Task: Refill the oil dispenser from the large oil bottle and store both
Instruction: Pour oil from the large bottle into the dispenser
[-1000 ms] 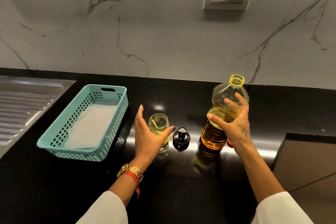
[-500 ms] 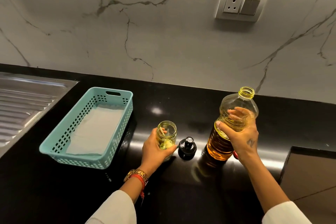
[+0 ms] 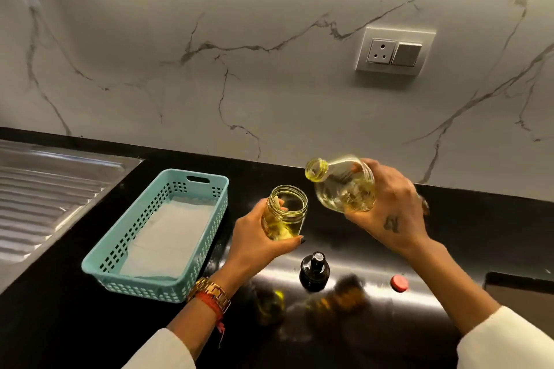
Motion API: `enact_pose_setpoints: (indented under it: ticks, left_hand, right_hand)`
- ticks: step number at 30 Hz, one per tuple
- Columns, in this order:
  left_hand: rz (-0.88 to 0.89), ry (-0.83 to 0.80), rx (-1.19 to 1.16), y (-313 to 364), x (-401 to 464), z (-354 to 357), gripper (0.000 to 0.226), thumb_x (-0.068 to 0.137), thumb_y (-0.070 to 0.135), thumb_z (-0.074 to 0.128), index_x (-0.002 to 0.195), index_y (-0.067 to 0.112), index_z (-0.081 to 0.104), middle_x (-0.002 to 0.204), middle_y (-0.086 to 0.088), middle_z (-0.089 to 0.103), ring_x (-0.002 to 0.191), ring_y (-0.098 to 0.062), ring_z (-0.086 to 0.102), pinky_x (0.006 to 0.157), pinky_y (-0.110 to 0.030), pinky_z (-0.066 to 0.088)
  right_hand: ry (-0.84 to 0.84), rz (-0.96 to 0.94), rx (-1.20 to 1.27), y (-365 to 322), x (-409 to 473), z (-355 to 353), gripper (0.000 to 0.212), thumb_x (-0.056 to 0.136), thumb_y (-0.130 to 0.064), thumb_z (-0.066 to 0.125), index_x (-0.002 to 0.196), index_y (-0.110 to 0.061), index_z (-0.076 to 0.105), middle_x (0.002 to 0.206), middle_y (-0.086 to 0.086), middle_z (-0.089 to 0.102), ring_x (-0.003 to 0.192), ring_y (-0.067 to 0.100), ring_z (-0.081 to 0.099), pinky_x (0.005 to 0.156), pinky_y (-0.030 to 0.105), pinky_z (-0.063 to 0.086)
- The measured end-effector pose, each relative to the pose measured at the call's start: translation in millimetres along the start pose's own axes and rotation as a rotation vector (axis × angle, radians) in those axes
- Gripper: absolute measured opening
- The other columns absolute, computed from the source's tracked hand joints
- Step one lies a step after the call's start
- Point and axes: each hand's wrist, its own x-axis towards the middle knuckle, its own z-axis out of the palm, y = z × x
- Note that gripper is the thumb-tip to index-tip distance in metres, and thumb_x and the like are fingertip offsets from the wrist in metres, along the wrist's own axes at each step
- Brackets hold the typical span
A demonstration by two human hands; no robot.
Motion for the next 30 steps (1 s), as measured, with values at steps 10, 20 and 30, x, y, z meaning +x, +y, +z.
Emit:
enact_pose_setpoints:
  ticks: [10, 20, 30]
  left_hand:
    - [0.063, -0.015, -0.03, 26, -2, -4, 0.056, 0.056, 0.029, 0.088, 0.1, 0.035, 0.054, 0.092, 0.011, 0.068, 0.084, 0.0, 0.065, 0.074, -0.017, 0.054]
    - [0.068, -0.02, -0.014, 27, -2, -5, 0.052, 0.056, 0.03, 0.088, 0.096, 0.034, 0.055, 0.09, 0.011, 0.067, 0.082, 0.0, 0.064, 0.072, -0.017, 0.054]
    - [0.059, -0.022, -0.014, 23, -1, -4, 0.056, 0.056, 0.03, 0.088, 0.1, 0.033, 0.055, 0.092, 0.01, 0.067, 0.084, -0.002, 0.065, 0.073, -0.019, 0.055]
  right_hand:
    - [0.018, -0.207, -0.35, 9, 15, -19, 0.07, 0.054, -0.036, 0.085, 0.115, -0.015, 0.06, 0.106, 0.007, 0.069, 0.101, 0.031, 0.062, 0.093, 0.05, 0.042]
    - [0.075, -0.285, -0.438, 5, 17, -28, 0.065, 0.058, -0.024, 0.085, 0.117, -0.014, 0.059, 0.111, 0.01, 0.068, 0.106, 0.034, 0.06, 0.097, 0.055, 0.036]
    - [0.093, -0.347, -0.461, -1, 22, -34, 0.062, 0.061, -0.023, 0.081, 0.118, -0.014, 0.059, 0.113, 0.013, 0.067, 0.109, 0.038, 0.059, 0.1, 0.058, 0.033]
